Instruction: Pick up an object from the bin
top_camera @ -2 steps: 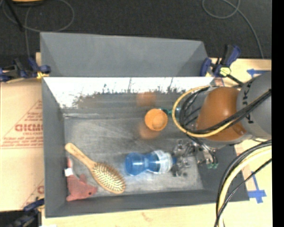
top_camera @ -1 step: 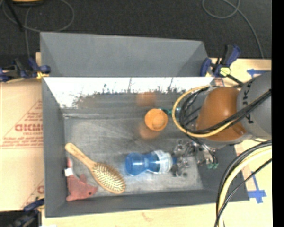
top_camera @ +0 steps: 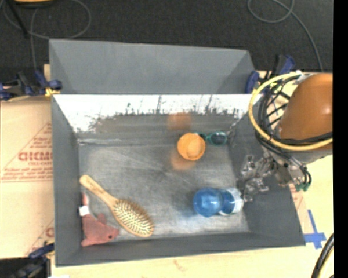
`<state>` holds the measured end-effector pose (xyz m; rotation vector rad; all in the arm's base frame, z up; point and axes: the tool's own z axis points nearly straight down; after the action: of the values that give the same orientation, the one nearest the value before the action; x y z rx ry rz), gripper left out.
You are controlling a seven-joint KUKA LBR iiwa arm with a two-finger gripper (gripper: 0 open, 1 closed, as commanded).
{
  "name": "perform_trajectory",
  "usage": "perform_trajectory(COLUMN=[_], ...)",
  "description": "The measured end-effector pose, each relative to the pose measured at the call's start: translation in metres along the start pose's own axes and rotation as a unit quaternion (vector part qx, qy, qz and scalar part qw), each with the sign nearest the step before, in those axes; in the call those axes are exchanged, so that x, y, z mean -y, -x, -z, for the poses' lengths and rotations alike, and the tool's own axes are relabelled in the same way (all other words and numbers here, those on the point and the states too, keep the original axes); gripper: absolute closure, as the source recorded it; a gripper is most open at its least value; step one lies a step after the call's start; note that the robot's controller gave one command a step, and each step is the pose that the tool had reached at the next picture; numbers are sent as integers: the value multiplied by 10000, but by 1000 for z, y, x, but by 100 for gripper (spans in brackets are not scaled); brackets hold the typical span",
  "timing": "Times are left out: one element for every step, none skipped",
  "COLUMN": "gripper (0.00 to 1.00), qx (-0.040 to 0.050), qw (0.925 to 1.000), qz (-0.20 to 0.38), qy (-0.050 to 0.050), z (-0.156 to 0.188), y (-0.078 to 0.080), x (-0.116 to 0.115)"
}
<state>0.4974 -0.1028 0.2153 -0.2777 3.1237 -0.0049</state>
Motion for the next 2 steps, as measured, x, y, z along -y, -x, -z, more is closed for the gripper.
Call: perform_trajectory(gripper=[100,0], qx=[-12,90], qw=[10000,9999], qz=[0,-74], qy=[5,-17], z=[-1,-74], y=[-1,-1], x=[0,-7])
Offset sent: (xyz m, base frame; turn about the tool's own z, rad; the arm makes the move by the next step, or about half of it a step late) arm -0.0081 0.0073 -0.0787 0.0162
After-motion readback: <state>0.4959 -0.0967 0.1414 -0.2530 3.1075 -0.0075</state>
